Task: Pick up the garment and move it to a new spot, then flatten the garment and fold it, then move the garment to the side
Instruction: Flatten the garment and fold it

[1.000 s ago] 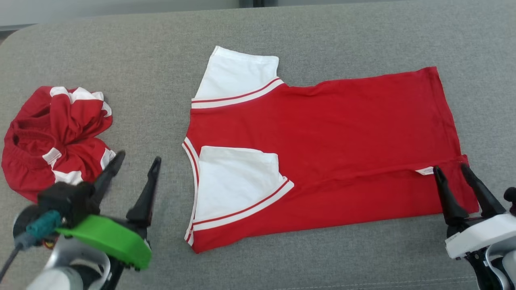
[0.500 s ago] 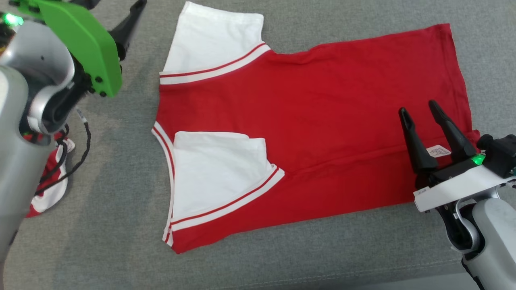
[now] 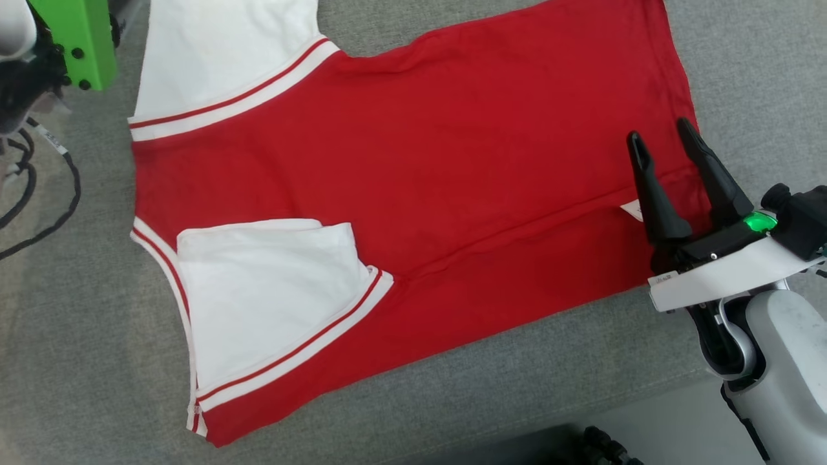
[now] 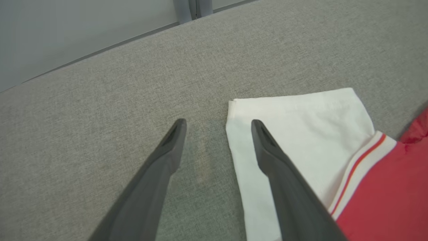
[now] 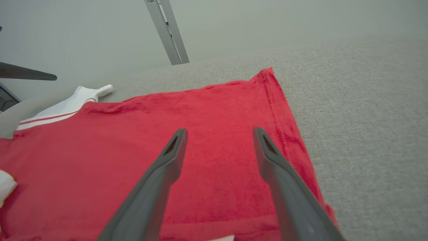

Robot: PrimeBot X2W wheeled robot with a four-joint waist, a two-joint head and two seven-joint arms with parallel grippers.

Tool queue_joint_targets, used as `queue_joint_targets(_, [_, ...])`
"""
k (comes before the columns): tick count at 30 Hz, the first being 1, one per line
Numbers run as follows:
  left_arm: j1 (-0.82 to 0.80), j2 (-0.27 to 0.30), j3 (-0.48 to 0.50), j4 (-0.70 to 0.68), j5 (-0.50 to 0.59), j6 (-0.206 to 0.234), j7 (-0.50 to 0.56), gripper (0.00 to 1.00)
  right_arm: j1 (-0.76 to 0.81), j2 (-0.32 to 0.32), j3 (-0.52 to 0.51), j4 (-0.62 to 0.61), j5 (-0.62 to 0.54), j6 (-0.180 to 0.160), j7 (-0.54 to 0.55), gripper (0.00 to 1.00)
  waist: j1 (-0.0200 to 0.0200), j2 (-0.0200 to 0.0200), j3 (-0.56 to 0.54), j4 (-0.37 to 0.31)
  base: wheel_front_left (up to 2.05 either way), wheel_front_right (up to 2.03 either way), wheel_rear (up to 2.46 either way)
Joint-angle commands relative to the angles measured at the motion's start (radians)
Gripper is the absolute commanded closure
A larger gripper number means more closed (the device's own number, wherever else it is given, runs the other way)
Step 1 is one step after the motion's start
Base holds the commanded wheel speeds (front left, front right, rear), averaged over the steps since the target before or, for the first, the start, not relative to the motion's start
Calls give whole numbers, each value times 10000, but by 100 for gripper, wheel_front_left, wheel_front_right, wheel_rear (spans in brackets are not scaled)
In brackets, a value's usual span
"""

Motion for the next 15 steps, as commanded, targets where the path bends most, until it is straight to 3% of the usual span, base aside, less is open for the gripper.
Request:
queue_joint_targets(1, [-182,85,12,167,74,-48,40,0,-43,47,-10,-38,-5,1,-29,0,-2,0,457,-463,0,0,0])
queue_joint_targets(15, [-625,299,-288,663,353,-206,-15,0,10,179,6,-59,-182,1,-30,0,-2,0,727,-705,0,0,0])
